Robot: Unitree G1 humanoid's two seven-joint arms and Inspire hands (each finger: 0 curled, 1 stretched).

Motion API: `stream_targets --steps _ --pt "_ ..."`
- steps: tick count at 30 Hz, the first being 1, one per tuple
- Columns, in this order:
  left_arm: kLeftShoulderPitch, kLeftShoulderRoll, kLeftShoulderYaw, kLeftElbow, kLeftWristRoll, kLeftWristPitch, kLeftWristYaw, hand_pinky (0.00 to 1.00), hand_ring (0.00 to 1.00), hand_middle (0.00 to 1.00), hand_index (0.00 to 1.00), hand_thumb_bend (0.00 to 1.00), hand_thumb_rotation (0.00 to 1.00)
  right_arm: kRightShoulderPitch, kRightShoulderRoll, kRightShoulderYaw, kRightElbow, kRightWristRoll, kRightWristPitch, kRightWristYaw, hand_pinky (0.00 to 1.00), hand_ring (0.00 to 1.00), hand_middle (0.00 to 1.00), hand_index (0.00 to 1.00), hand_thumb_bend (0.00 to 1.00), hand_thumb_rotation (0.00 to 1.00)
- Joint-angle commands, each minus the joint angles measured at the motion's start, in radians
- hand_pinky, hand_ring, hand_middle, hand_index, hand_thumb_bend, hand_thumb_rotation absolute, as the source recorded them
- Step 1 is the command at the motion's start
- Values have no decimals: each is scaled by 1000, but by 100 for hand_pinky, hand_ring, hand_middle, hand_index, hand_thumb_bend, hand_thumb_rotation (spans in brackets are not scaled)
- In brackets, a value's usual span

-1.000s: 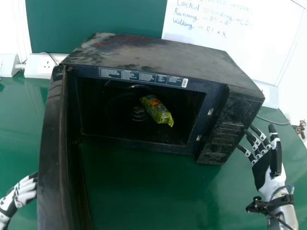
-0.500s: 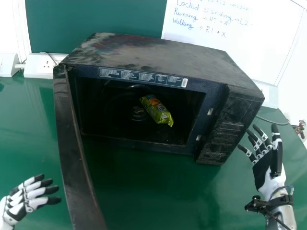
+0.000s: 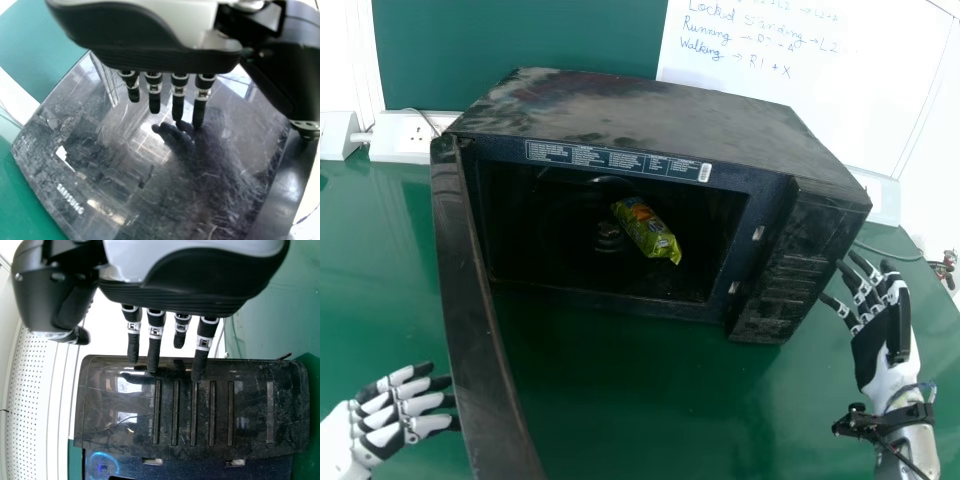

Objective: Put biscuit inside oven

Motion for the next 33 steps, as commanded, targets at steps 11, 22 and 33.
stream_targets --steps 11,22,33 --pt "-1 144 61 -89 -40 159 -36 66 78 83 81 97 100 -23 12 1 -12 -8 -4 -24 76 81 82 90 91 94" --pt "-124 192 4 -78 -33 228 -52 67 79 84 81 98 100 -19 16 1 -11 -9 -13 -23 76 80 83 88 51 40" --pt "-334 232 -129 19 6 252 -65 63 77 82 79 96 100 -16 15 1 -15 -18 -14 -24 73 82 85 89 78 100"
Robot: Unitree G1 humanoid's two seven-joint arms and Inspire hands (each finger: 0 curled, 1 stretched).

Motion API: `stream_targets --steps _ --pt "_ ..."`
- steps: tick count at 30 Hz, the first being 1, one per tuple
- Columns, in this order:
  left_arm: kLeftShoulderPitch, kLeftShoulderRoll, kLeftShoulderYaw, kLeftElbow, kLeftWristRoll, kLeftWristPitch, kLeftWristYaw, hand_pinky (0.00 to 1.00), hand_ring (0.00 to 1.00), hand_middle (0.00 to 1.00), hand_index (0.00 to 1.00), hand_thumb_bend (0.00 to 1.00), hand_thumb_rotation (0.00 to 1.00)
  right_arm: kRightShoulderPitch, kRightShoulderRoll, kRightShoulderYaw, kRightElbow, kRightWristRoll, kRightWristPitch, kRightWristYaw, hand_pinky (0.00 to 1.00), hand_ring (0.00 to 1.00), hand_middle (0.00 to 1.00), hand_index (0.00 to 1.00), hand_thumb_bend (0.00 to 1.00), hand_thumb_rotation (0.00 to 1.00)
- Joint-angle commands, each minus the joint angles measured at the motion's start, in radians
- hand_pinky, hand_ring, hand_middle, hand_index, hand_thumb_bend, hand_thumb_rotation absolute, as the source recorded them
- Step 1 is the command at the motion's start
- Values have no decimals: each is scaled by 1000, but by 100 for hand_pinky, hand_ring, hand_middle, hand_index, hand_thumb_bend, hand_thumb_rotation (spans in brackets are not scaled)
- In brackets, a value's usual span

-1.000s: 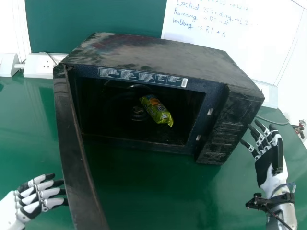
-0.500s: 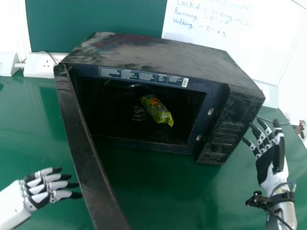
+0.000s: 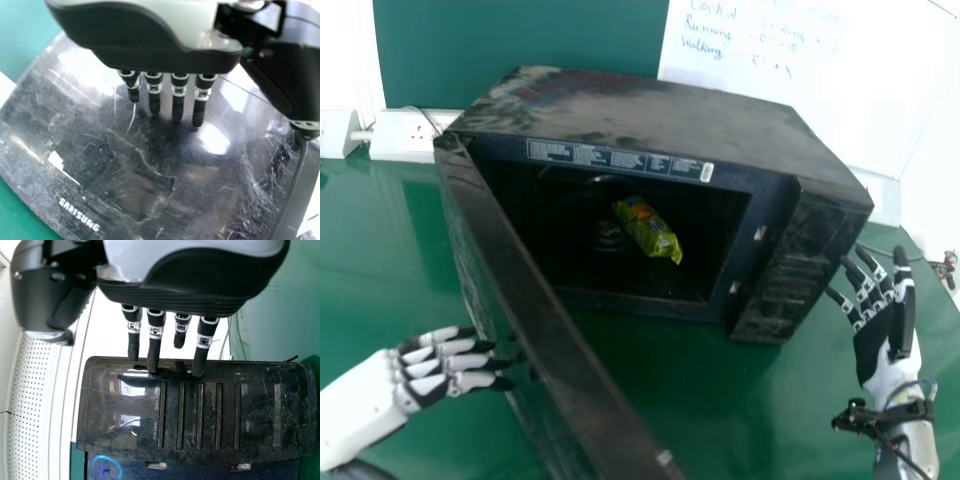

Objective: Put biscuit inside oven

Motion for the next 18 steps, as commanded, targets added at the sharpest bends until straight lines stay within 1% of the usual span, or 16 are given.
stream_targets --steps 1,3,4,5,9,10,12,14,16,18 --pt "-44 -5 -35 38 25 -17 7 63 77 82 79 96 100 0 5 -2 -13 -2 -12 -1 72 82 85 88 78 100" --pt "-85 -9 -53 66 47 -27 13 63 78 83 80 96 100 0 4 -1 -11 0 -14 6 71 82 86 88 80 100" --pt "-104 -6 -61 76 55 -27 14 63 78 83 80 97 100 0 5 -1 -10 0 -13 6 71 82 87 89 70 94" --pt "-121 -3 -70 88 61 -28 14 63 77 82 80 97 100 0 6 0 -11 -1 -13 5 70 82 88 89 67 92" --pt "-186 1 -106 139 80 -39 18 62 76 81 79 97 100 3 7 2 -17 -6 -16 3 70 83 89 91 81 99" --pt "-200 2 -116 150 81 -40 18 62 76 80 78 97 100 4 6 0 -14 -4 -18 9 71 83 90 91 86 100" --pt "-229 5 -135 174 86 -46 19 62 76 81 79 98 100 5 6 -1 -15 -4 -18 10 71 84 90 90 90 100" --pt "-253 14 -156 196 80 -49 15 62 76 81 79 98 100 5 7 0 -13 -6 -21 12 72 85 90 89 90 100" --pt "-271 24 -174 204 72 -37 8 62 76 81 79 98 100 5 9 1 -13 -9 -23 11 73 86 91 90 90 100" --pt "-292 26 -192 220 71 -36 10 61 76 81 79 98 100 4 10 2 -11 -10 -26 11 71 85 90 89 90 100"
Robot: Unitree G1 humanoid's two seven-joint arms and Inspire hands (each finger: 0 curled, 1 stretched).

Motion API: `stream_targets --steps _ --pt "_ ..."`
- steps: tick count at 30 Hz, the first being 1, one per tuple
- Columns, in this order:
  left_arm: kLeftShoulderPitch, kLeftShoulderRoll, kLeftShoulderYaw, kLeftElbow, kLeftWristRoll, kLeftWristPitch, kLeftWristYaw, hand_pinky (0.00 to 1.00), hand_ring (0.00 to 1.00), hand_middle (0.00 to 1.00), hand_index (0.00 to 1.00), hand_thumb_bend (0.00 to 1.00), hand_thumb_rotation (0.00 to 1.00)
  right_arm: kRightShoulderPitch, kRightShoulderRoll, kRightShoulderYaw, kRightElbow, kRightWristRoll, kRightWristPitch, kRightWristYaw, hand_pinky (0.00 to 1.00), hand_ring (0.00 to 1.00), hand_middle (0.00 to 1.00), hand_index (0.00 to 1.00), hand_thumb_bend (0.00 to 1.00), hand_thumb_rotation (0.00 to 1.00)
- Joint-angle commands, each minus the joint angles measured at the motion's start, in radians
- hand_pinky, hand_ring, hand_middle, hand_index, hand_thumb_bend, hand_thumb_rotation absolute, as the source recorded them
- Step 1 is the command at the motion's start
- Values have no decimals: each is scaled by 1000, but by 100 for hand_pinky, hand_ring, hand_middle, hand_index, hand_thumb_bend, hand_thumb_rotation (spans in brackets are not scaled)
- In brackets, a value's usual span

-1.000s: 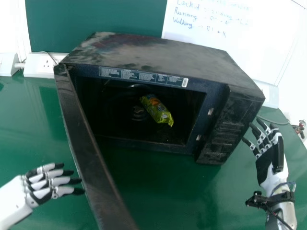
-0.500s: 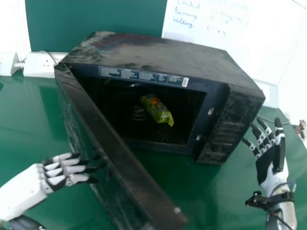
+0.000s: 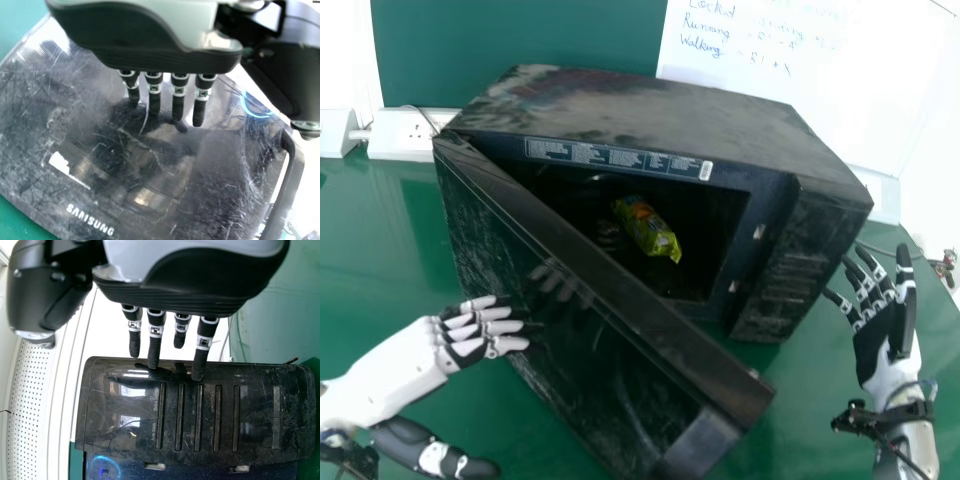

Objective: Put biscuit inside oven

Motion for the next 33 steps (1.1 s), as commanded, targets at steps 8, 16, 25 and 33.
stream_targets --steps 8,16,25,33 --pt "-97 15 -102 73 -13 11 -3 62 77 81 79 97 100 3 8 4 -6 -4 -21 8 71 85 90 87 97 100" --pt "-177 17 -167 156 12 -2 -6 64 77 81 79 97 100 1 11 5 -11 -4 -18 2 71 84 89 88 99 100" --pt "-333 -21 -247 334 91 -126 29 65 78 82 79 96 100 0 11 8 -7 -6 -24 9 67 81 88 90 100 100" --pt "-414 -34 -275 402 155 -148 64 64 78 82 79 95 100 4 15 12 -13 -13 -25 3 67 81 87 89 99 100"
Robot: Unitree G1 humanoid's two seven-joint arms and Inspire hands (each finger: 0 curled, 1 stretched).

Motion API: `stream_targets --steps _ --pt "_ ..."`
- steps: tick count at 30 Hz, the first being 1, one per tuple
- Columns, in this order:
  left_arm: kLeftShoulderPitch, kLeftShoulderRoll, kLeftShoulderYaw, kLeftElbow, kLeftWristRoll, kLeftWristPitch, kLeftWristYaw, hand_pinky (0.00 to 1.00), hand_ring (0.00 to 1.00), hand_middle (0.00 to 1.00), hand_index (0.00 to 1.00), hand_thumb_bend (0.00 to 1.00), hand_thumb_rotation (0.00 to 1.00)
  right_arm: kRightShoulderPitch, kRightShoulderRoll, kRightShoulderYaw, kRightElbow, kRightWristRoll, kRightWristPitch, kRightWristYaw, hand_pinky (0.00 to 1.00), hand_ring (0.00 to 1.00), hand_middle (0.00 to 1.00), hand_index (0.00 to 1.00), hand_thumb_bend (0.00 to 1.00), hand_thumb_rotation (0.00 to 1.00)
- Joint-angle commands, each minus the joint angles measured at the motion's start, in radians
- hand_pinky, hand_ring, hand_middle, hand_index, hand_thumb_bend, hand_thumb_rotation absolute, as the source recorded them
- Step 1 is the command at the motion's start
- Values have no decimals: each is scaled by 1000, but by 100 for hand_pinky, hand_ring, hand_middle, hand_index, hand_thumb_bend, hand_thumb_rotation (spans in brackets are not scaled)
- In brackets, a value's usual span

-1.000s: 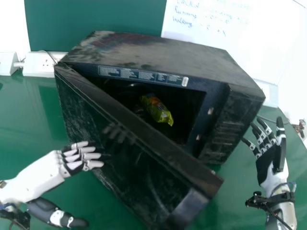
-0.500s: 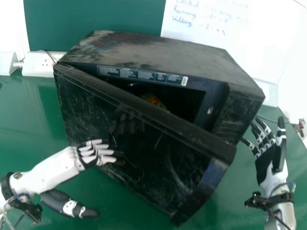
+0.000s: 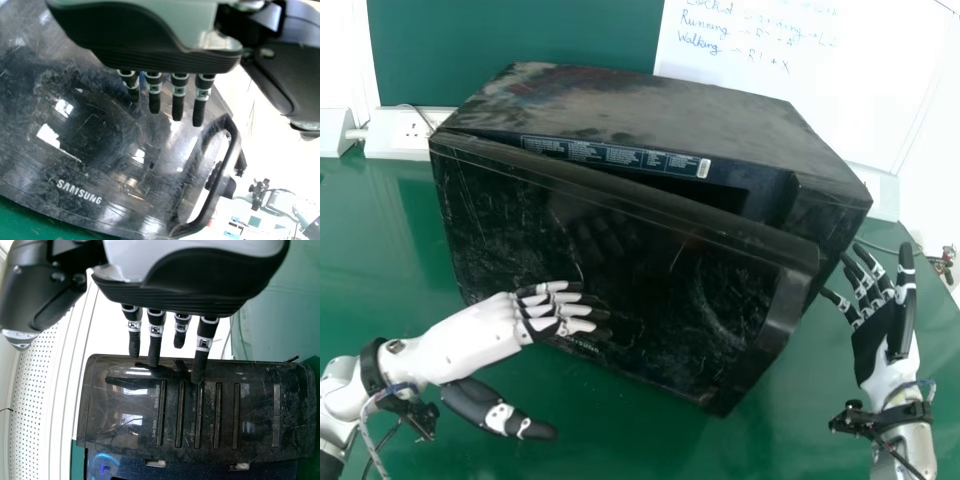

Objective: Put biscuit inside oven

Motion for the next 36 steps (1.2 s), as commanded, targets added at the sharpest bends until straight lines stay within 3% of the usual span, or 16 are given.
stream_targets --steps 1,11,16,22,26,36 --pt "-18 -5 -16 5 20 11 15 63 78 82 79 95 100 3 7 2 -9 -2 -9 -2 67 80 86 88 98 98" --pt "-123 52 -65 -39 5 155 -48 67 79 84 80 96 100 11 14 3 -16 -1 -1 -5 69 80 87 87 100 86" --pt "-179 54 -101 -11 -5 185 -79 68 80 84 81 97 100 15 17 1 -30 6 14 -13 67 80 86 88 100 83" --pt "-237 52 -130 8 -14 252 -123 69 80 84 81 98 100 18 21 2 -33 5 16 -17 69 80 86 90 100 68" --pt "-277 34 -143 44 2 257 -122 69 80 84 81 98 100 20 25 1 -37 9 23 -23 71 81 87 91 100 63" --pt "-374 3 -188 142 60 244 -114 70 80 85 82 99 100 24 28 1 -32 15 17 -18 75 84 90 95 100 61"
